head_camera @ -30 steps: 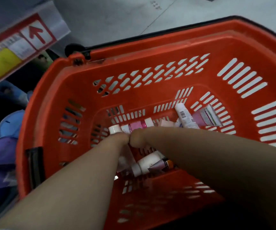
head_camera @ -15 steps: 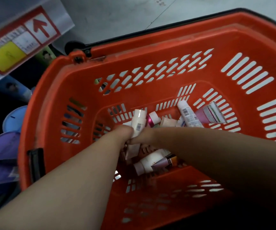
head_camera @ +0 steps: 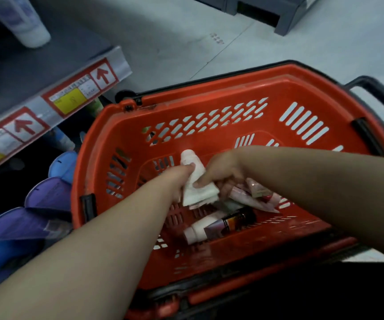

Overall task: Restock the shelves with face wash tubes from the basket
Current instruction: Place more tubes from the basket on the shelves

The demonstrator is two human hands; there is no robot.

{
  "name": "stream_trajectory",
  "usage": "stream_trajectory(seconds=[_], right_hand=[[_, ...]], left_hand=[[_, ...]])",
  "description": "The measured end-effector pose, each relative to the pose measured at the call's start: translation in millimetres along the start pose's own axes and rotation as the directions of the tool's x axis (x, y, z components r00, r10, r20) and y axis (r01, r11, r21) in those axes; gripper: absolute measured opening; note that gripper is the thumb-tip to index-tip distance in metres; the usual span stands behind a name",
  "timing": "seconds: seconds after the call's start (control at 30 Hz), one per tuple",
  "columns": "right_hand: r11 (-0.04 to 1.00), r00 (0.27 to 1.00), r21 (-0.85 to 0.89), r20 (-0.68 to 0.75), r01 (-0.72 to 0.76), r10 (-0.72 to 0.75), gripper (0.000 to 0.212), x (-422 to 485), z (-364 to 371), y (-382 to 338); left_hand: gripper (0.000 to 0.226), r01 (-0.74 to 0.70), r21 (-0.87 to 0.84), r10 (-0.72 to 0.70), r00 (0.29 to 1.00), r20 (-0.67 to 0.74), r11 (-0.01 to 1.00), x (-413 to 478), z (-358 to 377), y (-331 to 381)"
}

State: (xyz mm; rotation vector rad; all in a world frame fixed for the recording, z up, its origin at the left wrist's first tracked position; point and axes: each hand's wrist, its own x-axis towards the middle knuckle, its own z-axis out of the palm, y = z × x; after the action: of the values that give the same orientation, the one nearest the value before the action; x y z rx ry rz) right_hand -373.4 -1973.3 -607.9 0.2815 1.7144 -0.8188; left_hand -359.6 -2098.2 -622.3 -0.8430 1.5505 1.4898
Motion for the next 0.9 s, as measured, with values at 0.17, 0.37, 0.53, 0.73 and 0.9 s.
stream_trajectory(seconds=[0.17,0.37,0.53,0.73,0.9], right_hand=[[0.943,0.891,-0.288,-0.365,0.166,-0.269,0.029,-70.7,-9.4,-17.3],[0.804,0.549,-0.258,-0.618,0.535,-0.563,0.016,-147.8,21.2,-43.8],[0.63,0.349,-0.112,-0.752,0.769,-0.56,0.027,-179.4,59.1,-62.5],[0.627,0.478,-0.084,-0.571,0.774,-0.667,0.037,-198.7,127.3,-61.8],[0.519,0.412,-0.098,-0.492,0.849,-0.767,0.041,-235.7,168.0,-92.5]], left_hand=[[0.062,-0.225,0.174,0.24,0.968,-0.074,0.959,-36.8,-20.5,0.8],[0.074,-0.593,0.695,0.714,0.68,0.164,0.406,-99.8,-42.1,3.7],[0.043,-0.757,0.435,0.819,0.57,0.071,0.489,-157.8,-55.5,-5.2],[0.031,-0.82,0.244,0.854,0.513,-0.089,0.518,-222.3,-92.3,-13.8],[0.026,-0.853,0.157,0.867,0.487,-0.105,0.498,-286.1,-127.2,-22.2]])
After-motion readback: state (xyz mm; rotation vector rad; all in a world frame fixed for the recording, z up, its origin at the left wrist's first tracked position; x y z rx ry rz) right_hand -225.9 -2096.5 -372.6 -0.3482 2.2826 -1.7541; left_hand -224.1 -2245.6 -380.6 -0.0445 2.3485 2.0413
